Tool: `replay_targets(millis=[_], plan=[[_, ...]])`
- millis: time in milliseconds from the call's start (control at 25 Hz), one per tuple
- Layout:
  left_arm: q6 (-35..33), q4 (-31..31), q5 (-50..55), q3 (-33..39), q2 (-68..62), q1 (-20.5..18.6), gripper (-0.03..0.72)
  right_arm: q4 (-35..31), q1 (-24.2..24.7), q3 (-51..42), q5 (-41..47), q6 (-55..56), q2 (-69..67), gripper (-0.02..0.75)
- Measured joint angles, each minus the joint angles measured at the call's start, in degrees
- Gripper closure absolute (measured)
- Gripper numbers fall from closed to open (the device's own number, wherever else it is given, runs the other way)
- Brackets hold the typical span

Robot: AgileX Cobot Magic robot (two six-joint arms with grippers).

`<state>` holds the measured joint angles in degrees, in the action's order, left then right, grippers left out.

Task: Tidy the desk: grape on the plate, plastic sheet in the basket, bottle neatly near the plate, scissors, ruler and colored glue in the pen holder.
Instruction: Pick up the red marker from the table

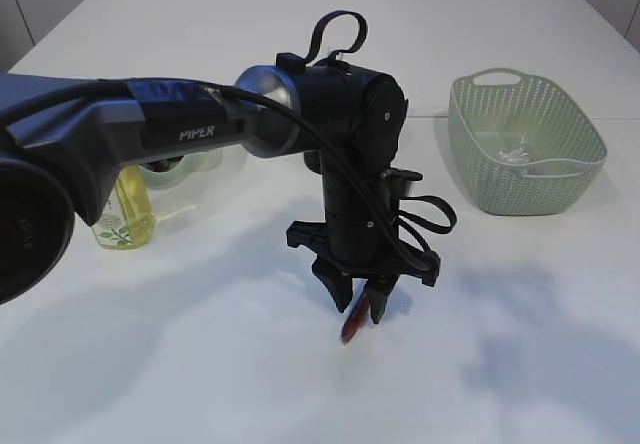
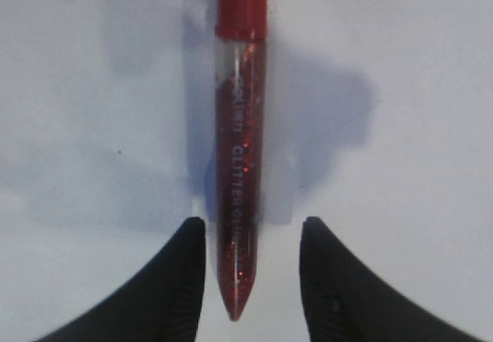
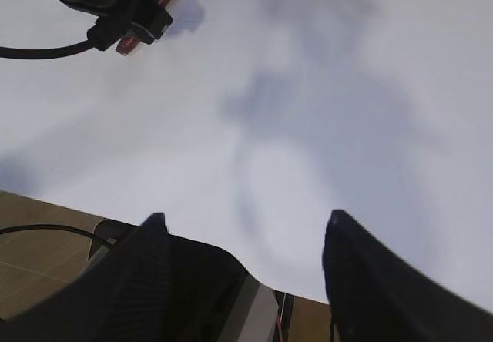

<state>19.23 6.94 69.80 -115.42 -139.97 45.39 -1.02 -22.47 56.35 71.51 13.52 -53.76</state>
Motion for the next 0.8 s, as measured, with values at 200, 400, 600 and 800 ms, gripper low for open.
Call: replay_targets(millis=[200,400,600,800], plan=[[0.0,0.0,0.0,0.0,0.0,0.0,0.39,0.0,0.0,0.0,0.0,0.0,0.0,0.248],[0.0,0.0,0.0,0.0,0.0,0.0,0.391,0.0,0.0,0.0,0.0,0.0,0.0,0.248],[0.0,0.0,0.0,0.0,0.0,0.0,0.407,0.0,0.0,0.0,0.0,0.0,0.0,0.248],[0.0,0.0,0.0,0.0,-0.76,0.0,0.412,0.0,0.0,0.0,0.0,0.0,0.0,0.248]])
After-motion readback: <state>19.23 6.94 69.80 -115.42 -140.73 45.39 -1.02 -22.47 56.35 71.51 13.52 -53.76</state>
